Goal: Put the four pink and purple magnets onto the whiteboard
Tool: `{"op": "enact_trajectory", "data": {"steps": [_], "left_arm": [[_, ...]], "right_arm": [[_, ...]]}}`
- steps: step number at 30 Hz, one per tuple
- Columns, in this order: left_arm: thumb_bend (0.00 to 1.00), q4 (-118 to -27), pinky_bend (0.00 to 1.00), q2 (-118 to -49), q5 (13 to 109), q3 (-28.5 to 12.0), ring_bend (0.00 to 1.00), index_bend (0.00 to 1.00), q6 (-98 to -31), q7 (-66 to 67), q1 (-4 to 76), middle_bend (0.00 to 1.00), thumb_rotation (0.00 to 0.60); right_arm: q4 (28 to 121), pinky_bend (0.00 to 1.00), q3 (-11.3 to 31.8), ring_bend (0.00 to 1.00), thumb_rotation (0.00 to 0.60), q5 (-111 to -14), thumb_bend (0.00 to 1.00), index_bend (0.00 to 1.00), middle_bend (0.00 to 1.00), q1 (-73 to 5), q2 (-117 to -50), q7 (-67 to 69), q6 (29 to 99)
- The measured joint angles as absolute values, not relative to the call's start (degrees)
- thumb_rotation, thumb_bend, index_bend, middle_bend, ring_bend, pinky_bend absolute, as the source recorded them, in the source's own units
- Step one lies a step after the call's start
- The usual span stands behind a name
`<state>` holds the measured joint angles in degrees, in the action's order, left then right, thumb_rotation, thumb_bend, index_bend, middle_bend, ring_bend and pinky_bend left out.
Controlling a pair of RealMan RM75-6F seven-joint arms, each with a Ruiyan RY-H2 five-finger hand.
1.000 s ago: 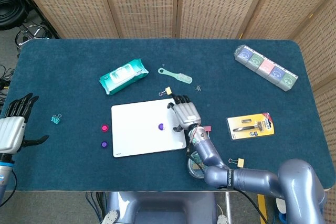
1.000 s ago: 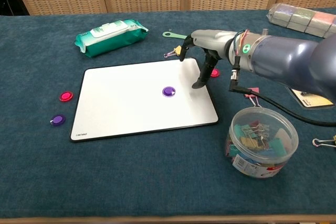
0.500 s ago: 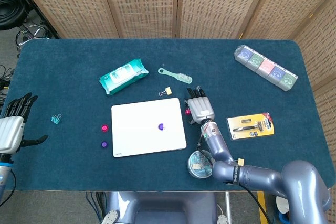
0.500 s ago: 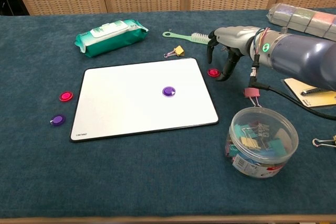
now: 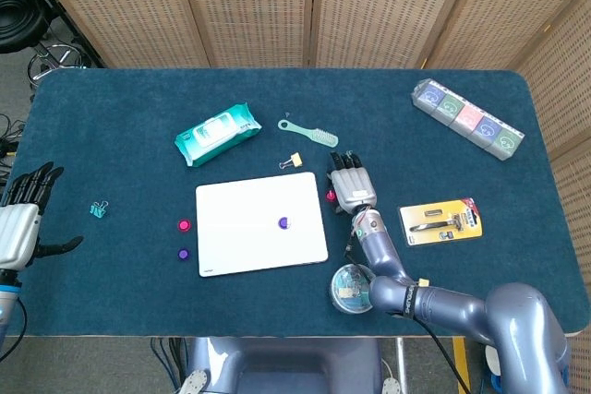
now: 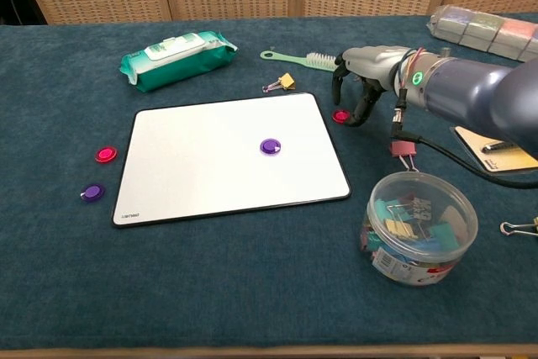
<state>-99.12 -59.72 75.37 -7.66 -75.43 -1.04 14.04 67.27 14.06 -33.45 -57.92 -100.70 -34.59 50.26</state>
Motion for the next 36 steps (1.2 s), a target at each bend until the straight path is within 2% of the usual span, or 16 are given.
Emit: {"op": "enact_trajectory", "data": {"steps": [16, 29, 36], "left_arm": [[0.0, -98.9, 0.0, -59.9, 74.7, -7.8, 0.0, 0.0, -75.0, -0.5, 14.2, 0.0, 0.6], [0.0, -99.0, 0.0, -60.1, 74.7, -7.7, 0.0, 0.0, -74.8, -0.2, 14.4, 0.0, 0.6], [0.0, -98.9, 0.0, -60.0, 74.6, -7.7, 0.0, 0.0, -74.7, -0.4, 14.4, 0.0, 0.6]], "right_arm": [[63.9, 0.0, 14.8, 0.0, 0.6, -33.3, 0.33, 0.43, 0.0, -58.1, -102.4, -34.1, 48.0], [63.4, 0.0, 15.3, 0.0, 0.6, -32.3, 0.36, 0.51, 0.0, -58.1, -102.4, -33.8, 46.6], [63.2, 0.0, 15.4, 0.0, 0.6, -32.2, 0.37, 0.53, 0.0, -58.1, -102.6, -33.5, 46.3]]}}
